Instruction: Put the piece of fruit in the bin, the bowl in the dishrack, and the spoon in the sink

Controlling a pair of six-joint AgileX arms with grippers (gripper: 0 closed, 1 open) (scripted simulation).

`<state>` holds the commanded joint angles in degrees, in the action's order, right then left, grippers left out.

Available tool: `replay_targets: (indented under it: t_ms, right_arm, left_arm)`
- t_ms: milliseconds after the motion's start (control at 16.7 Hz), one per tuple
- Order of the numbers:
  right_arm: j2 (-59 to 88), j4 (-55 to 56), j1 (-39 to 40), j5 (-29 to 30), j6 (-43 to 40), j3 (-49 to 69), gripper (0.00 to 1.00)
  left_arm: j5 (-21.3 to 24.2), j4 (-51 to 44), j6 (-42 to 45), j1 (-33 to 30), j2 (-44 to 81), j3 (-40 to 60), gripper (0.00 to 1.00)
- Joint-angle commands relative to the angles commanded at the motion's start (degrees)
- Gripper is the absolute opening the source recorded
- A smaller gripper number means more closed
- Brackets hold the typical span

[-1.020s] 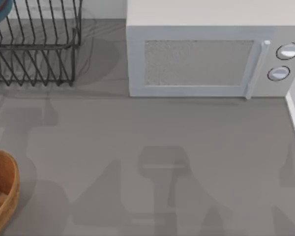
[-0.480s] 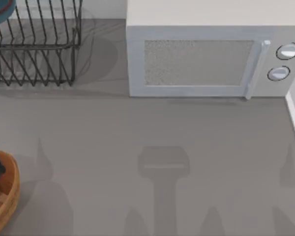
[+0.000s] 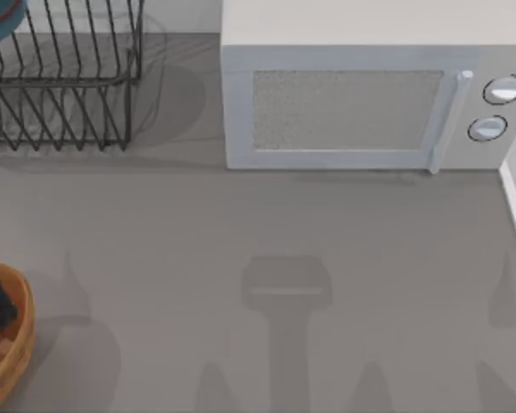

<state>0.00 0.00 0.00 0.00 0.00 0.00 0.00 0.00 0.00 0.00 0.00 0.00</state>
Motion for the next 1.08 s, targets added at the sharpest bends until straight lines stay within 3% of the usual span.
replay_targets:
  t_ms: [180, 420, 600, 1080]
  right_arm:
    - [1.68, -1.29, -0.63, 0.04, -1.76, 1.11, 1.0]
    - [10.94, -8.38, -3.85, 0.03, -12.57, 7.27, 1.0]
    - [21.58, -16.48, -7.43, -0.03, -26.8, 14.0, 1.0]
    - [54.78, -42.0, -18.66, 0.23, -74.07, 33.67, 1.0]
  left_arm:
    - [0.0, 0.0, 0.0, 0.0, 0.0, 0.0, 1.0]
    - [0.0, 0.0, 0.0, 0.0, 0.0, 0.0, 1.0]
    - [0.0, 0.0, 0.0, 0.0, 0.0, 0.0, 1.0]
    - [0.0, 0.0, 0.0, 0.0, 0.0, 0.0, 1.0]
